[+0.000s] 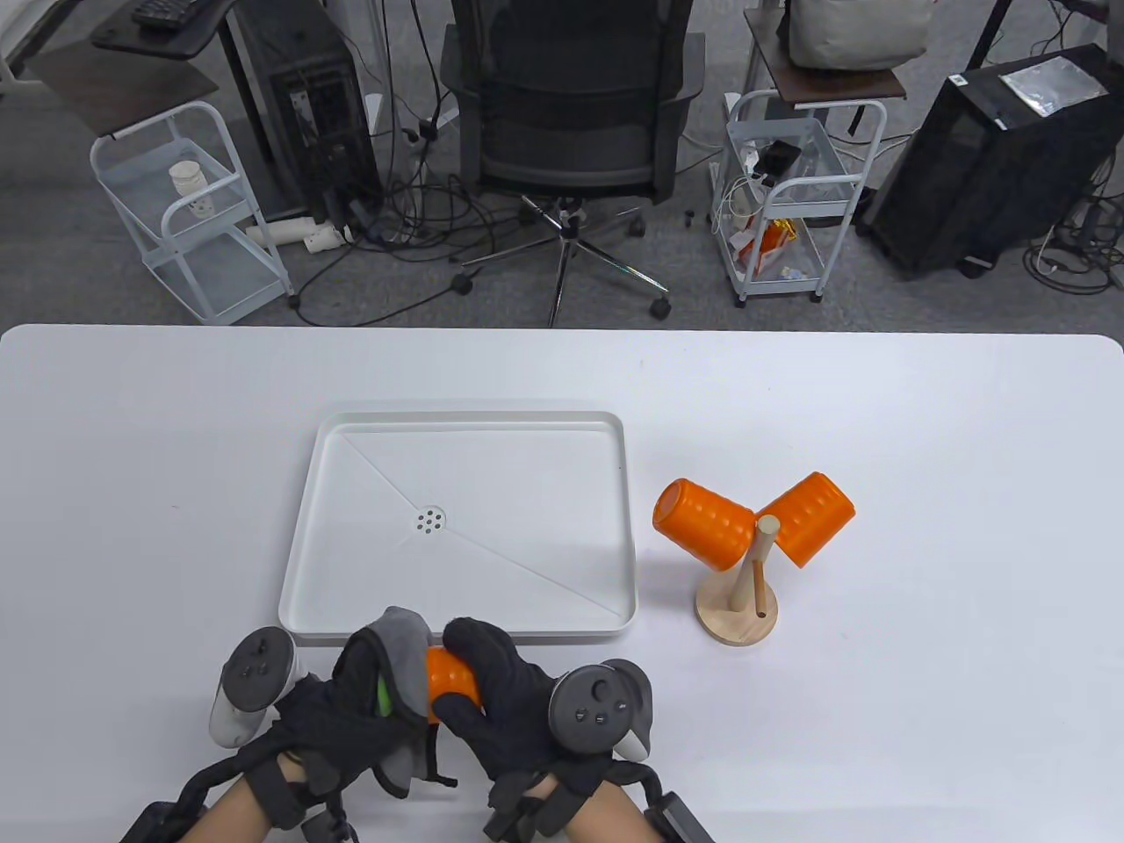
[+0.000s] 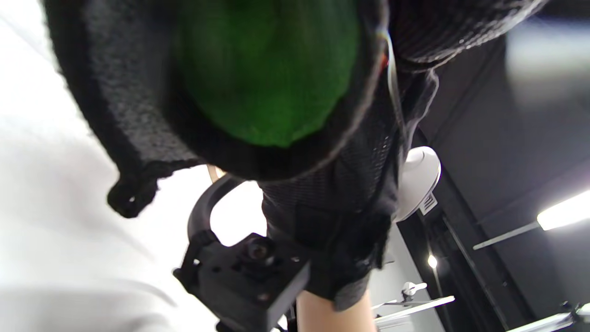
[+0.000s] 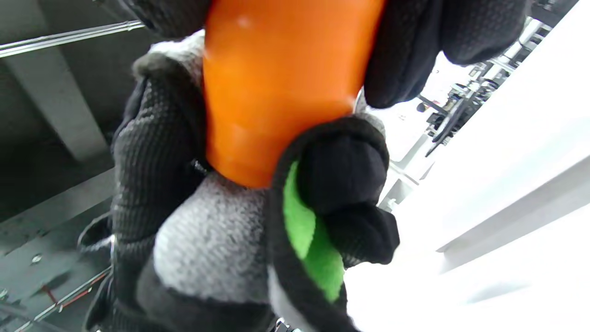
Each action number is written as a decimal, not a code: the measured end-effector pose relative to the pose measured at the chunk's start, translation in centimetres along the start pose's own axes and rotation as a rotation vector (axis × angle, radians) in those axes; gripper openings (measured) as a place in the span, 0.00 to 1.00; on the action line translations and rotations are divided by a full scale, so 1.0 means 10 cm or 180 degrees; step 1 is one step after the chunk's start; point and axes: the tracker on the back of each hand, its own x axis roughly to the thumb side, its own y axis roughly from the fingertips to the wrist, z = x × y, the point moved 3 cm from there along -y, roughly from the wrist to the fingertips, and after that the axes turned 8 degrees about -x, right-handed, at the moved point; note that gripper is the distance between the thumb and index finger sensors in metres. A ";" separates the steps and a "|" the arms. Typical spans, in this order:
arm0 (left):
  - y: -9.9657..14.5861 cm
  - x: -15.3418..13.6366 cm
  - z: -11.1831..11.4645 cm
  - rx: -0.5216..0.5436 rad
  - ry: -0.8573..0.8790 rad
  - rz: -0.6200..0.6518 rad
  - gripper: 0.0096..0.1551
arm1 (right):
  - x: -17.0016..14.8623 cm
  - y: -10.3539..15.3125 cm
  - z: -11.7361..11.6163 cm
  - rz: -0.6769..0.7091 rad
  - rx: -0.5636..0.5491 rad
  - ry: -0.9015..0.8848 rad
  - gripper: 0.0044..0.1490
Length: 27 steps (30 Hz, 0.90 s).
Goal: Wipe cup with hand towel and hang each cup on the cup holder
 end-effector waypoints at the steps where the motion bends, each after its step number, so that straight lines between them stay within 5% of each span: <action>1: 0.00 -0.01 0.00 -0.0006 0.0044 0.0002 0.49 | 0.01 0.00 0.00 0.0036 0.0008 0.0045 0.46; 8: -0.01 0.05 0.02 -0.0077 -0.0182 0.0053 0.50 | -0.03 0.00 0.03 -0.0172 -0.0120 0.0043 0.46; 23: -0.01 0.29 0.20 -0.0277 -0.1786 -0.0025 0.50 | -0.33 0.06 0.09 -0.1229 -0.0251 -0.0621 0.51; 27: -0.01 0.29 0.19 -0.0239 -0.1758 -0.0030 0.50 | -0.34 0.07 0.09 -0.1234 -0.0257 -0.0656 0.52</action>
